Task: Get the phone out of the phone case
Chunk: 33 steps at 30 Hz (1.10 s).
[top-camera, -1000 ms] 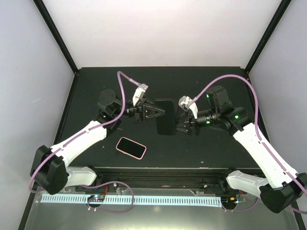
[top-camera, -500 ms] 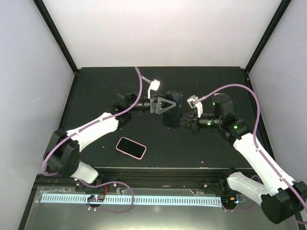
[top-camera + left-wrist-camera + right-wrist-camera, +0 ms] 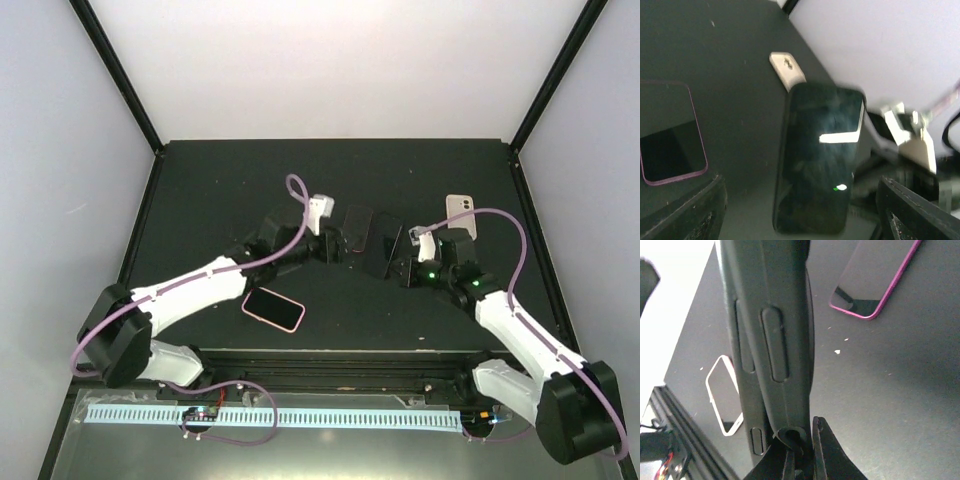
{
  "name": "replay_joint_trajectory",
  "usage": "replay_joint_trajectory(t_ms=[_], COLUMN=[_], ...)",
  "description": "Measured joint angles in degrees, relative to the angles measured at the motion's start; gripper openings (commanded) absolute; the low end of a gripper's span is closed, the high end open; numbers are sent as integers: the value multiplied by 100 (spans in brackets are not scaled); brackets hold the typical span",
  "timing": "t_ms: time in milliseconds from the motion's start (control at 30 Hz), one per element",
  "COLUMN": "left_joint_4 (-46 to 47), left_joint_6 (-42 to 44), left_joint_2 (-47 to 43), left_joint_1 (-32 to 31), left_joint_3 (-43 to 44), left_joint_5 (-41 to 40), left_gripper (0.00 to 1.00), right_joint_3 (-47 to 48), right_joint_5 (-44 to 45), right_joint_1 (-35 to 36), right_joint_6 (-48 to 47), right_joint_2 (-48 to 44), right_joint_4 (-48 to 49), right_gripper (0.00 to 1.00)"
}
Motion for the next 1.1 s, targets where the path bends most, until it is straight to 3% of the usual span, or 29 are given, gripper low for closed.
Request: replay_joint_trajectory(t_ms=[233, 367, 733, 1100], left_joint_4=[-511, -839, -1099, -835], left_joint_6=[647, 970, 1843, 2959], left_joint_2=[-105, -37, 1040, 1746], left_joint_1=[-1364, -1829, -2422, -2841], left_joint_3=[-409, -315, 396, 686], left_joint_5=[-1316, -1998, -3200, -4002], left_gripper=[78, 78, 79, 75], right_joint_3=[4, 4, 17, 455], right_joint_5=[496, 577, 348, -463], right_joint_1=[-81, -208, -494, -640], right_joint_6=[15, 15, 225, 562], right_joint_2=[584, 815, 1082, 2688], right_joint_4=[192, 201, 170, -254], right_gripper=[1, 1, 1, 1])
